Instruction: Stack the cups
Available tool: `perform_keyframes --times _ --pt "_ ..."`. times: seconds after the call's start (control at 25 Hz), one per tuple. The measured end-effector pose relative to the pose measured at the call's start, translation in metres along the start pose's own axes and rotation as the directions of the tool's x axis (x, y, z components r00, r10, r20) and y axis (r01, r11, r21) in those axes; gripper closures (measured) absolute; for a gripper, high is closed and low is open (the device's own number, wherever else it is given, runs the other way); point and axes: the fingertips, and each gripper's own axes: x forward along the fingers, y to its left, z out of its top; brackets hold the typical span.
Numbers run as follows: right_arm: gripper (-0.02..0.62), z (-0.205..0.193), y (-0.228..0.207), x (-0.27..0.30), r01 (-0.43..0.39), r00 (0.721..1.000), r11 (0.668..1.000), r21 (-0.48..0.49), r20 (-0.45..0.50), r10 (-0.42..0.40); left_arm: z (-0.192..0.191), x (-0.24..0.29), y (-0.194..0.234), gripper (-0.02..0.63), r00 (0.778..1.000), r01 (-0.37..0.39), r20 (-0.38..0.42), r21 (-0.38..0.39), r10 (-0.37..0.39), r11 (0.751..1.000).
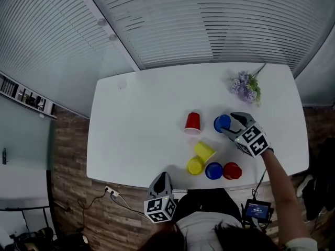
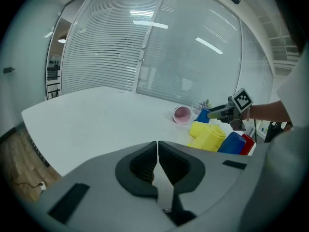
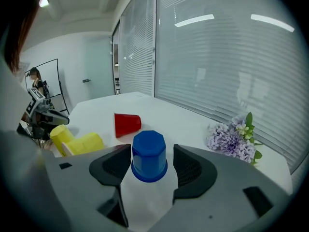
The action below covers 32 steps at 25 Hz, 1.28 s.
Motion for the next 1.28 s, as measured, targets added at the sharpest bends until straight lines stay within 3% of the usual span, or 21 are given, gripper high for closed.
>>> perform_keyframes --times 0.08,0.16,0.44,0.96,1.28 --pt "0.306 -0.002 -0.002 0.005 0.008 1.000 1.000 -0.004 0.001 -0.008 -0.003 -0.002 0.000 0.580 1.000 -0.008 -0.009 -0.004 0.008 1.000" --pt "0.353 -0.001 -0.002 0.007 0.007 1.000 1.000 -0.003 0.020 -0.007 -0.004 -0.002 0.001 0.580 1.000 -0.011 -0.015 0.002 0.011 1.000" --pt "0.354 -0.001 -0.006 -0.004 0.037 0.998 0.999 0.006 0.042 -0.037 0.003 0.000 0.004 0.580 1.000 -0.006 -0.002 0.002 0.006 1.000" --pt "0.356 0.028 0.013 -0.074 0.141 0.979 0.986 0.088 0.137 -0.152 0.022 0.009 -0.013 0.583 0.992 0.121 0.014 0.078 -0.123 0.990" --pt "0.354 0.053 0.044 -0.121 0.187 0.961 0.978 0.090 0.190 -0.201 0.033 0.000 -0.021 0.583 0.983 0.184 0.022 0.047 -0.185 0.982"
